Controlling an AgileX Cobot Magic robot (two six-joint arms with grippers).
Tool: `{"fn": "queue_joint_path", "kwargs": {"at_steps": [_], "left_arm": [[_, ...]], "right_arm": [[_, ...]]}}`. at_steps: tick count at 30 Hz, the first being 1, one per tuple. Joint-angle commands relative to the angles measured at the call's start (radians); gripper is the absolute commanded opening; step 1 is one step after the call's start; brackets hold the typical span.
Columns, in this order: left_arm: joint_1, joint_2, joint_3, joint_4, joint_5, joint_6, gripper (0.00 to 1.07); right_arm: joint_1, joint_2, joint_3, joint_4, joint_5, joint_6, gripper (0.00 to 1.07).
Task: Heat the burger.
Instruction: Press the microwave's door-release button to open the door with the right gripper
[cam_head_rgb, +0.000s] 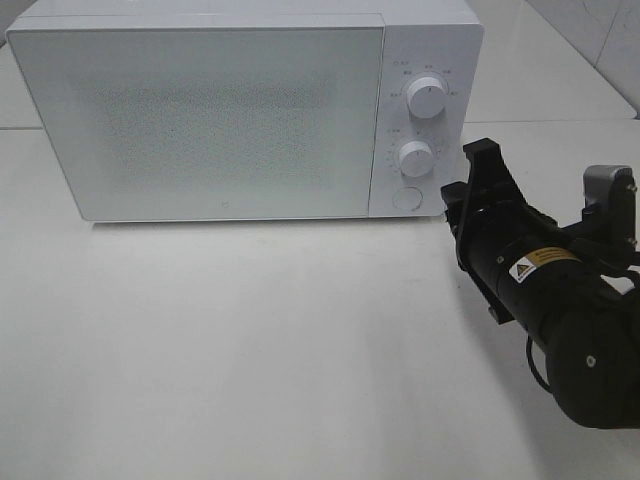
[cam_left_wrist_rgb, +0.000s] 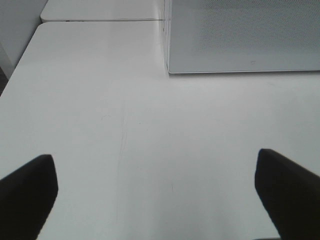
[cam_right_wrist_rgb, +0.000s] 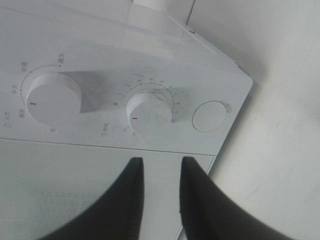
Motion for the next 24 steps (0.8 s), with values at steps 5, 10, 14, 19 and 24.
{"fn": "queue_joint_path", "kwargs": {"at_steps": [5, 10, 14, 19, 24], "left_arm": [[0.002, -0.023, 0.004, 0.003, -0.014, -0.008, 1.0], [0.002, -0.023, 0.004, 0.003, -0.014, -0.008, 1.0], [0.002, -0.023, 0.004, 0.003, -0.014, -0.008, 1.0], [0.002, -0.023, 0.004, 0.003, -0.014, -0.008, 1.0], [0.002, -0.023, 0.004, 0.003, -0.014, -0.008, 1.0]], "right_arm": [[0.004, -0.004, -0.002, 0.022, 0.02, 0.153, 0.0], [0.002, -0.002, -0.002, 0.025, 0.1, 0.222, 0.0], [0.001, 0.014, -0.002, 0.025, 0.109, 0.255, 0.0], [0.001, 0.057, -0.016, 0.026, 0.108, 0.274, 0.0], [0.001, 0.111, -0.053, 0.025, 0.091, 0.277, 0.0]]}}
